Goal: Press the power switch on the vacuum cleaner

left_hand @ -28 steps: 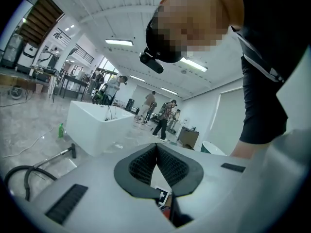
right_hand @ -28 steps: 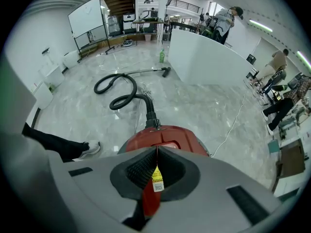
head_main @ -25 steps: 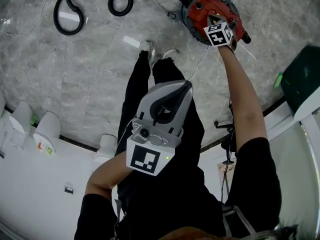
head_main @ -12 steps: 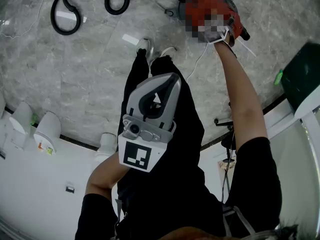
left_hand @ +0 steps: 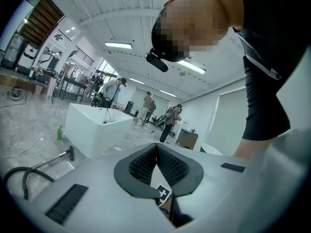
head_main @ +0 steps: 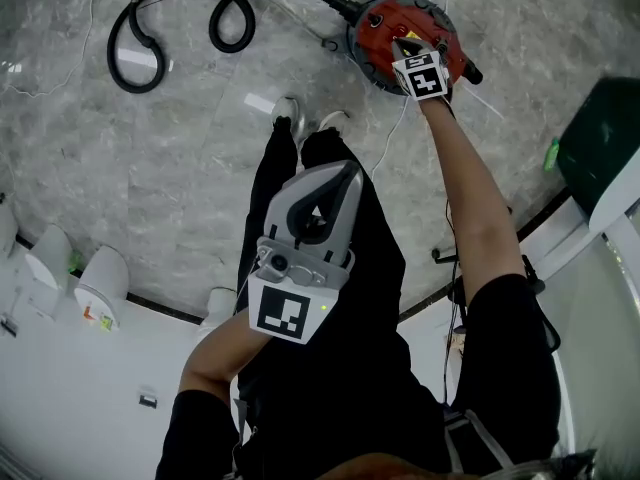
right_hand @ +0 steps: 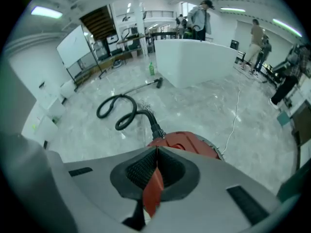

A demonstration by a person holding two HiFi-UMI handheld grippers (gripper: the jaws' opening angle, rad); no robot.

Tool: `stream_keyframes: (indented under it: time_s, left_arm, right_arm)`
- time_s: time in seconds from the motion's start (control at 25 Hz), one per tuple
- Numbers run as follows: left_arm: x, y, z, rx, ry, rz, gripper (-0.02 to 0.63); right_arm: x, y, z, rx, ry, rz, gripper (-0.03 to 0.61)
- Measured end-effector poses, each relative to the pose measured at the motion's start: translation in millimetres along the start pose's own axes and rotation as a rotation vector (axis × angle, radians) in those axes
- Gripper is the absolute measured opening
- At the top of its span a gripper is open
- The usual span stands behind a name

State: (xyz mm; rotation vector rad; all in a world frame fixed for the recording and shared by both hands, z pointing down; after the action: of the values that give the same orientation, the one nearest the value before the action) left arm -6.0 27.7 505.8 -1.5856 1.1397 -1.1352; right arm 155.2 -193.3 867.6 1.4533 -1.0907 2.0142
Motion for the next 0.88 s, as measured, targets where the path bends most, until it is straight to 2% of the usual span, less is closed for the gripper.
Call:
stream_keyframes:
  time_s: [0.08, 0.24, 0.48, 0.64, 0.88]
  left_arm:
    - [-4, 6, 5, 0.015, -0.025, 0.007, 0.018]
    - [-21, 25, 7, 0.035, -0.064, 0.018, 0.018]
    - [-46, 52, 14, 0.055, -0.087, 0.035, 0.018]
    - [-54, 69, 14, 0.057, -0.087, 0.057, 0.018]
    - [-69, 101, 15, 0.099, -0.133, 0.1, 0.018]
  right_arm:
    - [-15, 3, -3, 0.045, 0.027, 0.049, 0.02]
    - [-59, 13, -17, 0.055, -0.014, 0.109, 0.02]
    - [-162, 23, -56, 0.186, 0.02, 0.352, 0.02]
    - [-234, 33, -92, 0.169, -0.023, 0.478, 0.02]
    - [-331, 47, -151, 0.038, -0.11, 0.601, 0.02]
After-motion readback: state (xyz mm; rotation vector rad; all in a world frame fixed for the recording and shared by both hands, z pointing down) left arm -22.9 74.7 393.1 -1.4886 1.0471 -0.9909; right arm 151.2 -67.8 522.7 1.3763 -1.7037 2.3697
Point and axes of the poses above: the fingertips, and each gripper's own axes: x forward along the fingers, z to its right, y out of its top, the point moved 10 cm from there along -x, backward along the fingers, and after that the axes turned 10 degrees about x, right-handed, at the moved point
